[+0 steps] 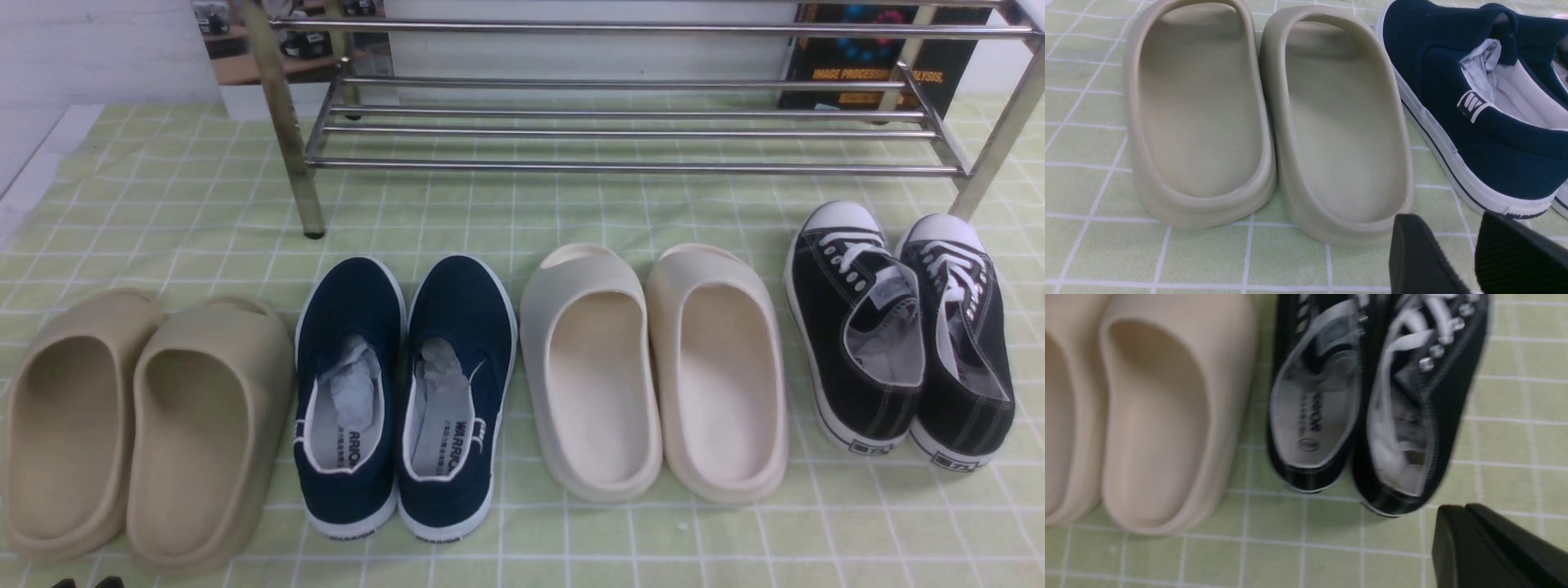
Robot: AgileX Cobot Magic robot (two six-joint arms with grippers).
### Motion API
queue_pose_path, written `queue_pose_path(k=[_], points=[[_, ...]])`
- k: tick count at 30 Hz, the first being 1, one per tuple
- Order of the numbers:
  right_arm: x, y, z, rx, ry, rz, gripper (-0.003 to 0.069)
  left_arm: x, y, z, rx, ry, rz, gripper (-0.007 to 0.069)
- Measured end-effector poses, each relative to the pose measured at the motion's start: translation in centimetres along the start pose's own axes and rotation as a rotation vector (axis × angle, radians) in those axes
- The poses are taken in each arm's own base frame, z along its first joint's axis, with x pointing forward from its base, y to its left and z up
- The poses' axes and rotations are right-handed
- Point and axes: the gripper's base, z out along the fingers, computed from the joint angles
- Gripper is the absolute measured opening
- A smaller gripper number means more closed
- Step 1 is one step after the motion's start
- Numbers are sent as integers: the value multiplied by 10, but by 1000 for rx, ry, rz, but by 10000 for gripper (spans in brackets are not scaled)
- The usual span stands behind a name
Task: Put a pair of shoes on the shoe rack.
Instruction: Use the right arm to grab the shoe closest to it
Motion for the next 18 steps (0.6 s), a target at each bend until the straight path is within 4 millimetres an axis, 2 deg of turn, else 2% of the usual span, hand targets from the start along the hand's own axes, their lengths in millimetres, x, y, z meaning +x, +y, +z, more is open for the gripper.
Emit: queue_pose_path(k=[3,4,6,8,12,15,18], points=[[-22,24,24,-50,70,-72,153,0,0,0,0,0,0,239],[-22,25,26,-52,77,-74,158,0,0,0,0,0,0,239],[-33,37,41,-71,103,-91,232,0,0,0,0,0,0,239],[-34,40,50,-77,123,-90,258,0,0,0,0,0,0,239],[-30,44,92,-86,226,-64,382,0,0,0,0,0,0,239],[-28,44,114,-80,248,-58,464,0,0,0,0,0,0,239],[-27,43,132,-61,251,-35,496,0,0,0,0,0,0,239]])
